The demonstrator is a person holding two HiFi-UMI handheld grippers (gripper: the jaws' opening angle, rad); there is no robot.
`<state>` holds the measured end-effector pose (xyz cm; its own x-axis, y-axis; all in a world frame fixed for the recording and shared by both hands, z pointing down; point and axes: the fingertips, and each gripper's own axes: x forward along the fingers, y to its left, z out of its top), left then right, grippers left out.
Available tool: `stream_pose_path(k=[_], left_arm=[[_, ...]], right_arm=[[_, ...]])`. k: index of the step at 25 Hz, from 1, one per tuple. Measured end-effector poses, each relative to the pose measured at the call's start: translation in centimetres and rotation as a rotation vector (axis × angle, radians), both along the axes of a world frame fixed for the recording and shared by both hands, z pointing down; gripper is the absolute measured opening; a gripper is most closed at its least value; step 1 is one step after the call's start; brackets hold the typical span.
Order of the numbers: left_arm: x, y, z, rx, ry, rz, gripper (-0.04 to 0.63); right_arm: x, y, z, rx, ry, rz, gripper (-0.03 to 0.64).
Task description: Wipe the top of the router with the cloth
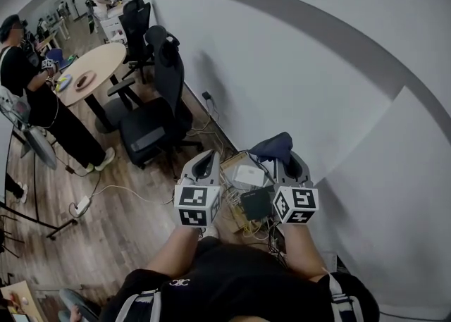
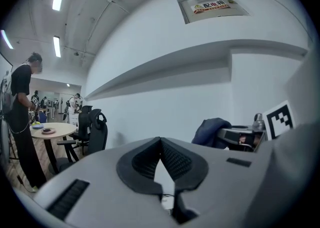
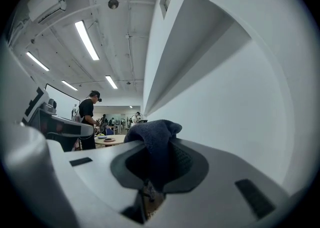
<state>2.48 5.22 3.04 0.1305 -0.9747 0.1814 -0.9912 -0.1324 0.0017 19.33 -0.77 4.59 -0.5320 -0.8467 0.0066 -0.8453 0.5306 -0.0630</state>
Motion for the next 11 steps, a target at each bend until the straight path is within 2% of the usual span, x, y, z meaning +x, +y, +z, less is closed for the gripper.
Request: stream_pose_path(k=[5, 11], left_arm=[[0.5, 0.7, -0.4, 0.012, 0.008, 0.048, -0.002], [2.3, 0.1, 0.6, 0.026, -0.038, 0.044, -0.002]], right_arm=[[0.2, 1.1, -0.2, -0.007, 0.009, 0.015, 0.034], [2.7, 0.6, 2.4, -0.029, -0.01, 0.027, 0.034]])
